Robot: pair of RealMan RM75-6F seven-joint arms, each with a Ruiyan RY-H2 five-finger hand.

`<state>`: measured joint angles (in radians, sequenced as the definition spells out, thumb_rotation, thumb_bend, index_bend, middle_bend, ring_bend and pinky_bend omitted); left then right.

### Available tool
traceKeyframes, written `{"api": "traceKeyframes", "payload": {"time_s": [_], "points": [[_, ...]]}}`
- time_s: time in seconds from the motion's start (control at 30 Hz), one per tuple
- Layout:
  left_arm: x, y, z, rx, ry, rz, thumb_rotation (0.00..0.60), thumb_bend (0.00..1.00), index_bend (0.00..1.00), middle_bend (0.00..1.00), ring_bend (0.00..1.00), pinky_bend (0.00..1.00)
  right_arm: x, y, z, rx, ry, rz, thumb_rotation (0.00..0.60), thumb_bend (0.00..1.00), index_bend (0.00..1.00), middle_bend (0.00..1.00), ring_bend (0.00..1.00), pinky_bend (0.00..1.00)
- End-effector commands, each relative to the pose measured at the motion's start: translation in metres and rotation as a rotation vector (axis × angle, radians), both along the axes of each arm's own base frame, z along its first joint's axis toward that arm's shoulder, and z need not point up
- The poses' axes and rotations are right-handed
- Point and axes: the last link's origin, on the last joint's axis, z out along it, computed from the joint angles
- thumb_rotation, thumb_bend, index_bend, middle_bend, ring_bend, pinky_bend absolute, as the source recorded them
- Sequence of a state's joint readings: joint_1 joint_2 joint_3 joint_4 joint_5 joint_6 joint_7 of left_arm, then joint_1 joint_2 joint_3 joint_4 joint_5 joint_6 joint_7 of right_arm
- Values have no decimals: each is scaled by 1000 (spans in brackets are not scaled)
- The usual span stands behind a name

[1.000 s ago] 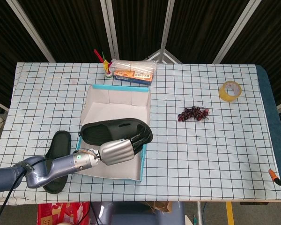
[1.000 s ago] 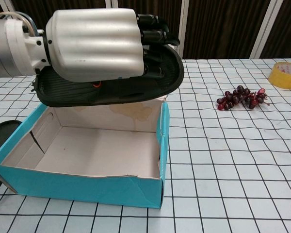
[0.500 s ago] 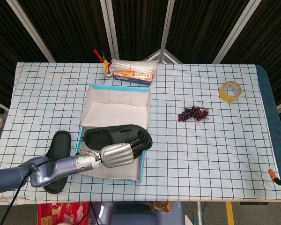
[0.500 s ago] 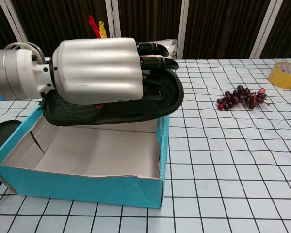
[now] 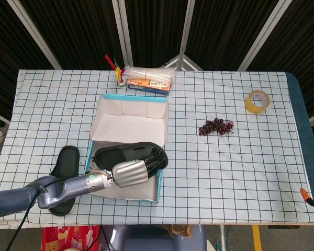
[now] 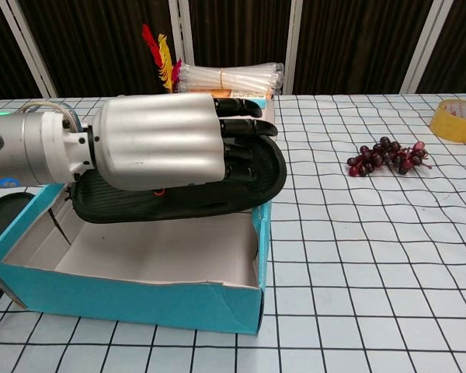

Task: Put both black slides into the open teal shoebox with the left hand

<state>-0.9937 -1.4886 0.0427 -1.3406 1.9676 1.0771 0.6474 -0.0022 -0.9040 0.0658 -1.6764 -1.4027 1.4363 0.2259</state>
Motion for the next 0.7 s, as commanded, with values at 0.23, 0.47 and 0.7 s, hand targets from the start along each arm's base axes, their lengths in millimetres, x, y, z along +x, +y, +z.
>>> {"api": "traceKeyframes", "payload": {"time_s": [0.23, 0.47, 0.7], "points": [[-4, -2, -10, -55, -16, 29, 600, 380, 587, 520, 110, 154, -1, 0, 0, -1, 1, -4, 600, 307, 31, 115, 186, 127], [-7, -3, -8, -79, -18, 44, 600, 380, 586, 523, 115, 155, -1, -1, 0, 0, 3, -5, 600, 307, 31, 115, 186, 127], [-15, -3, -5, -99, -6, 86, 600, 380, 580, 522, 117, 178, 0, -1, 0, -5, 2, -6, 600, 307, 31, 115, 186, 127]]}}
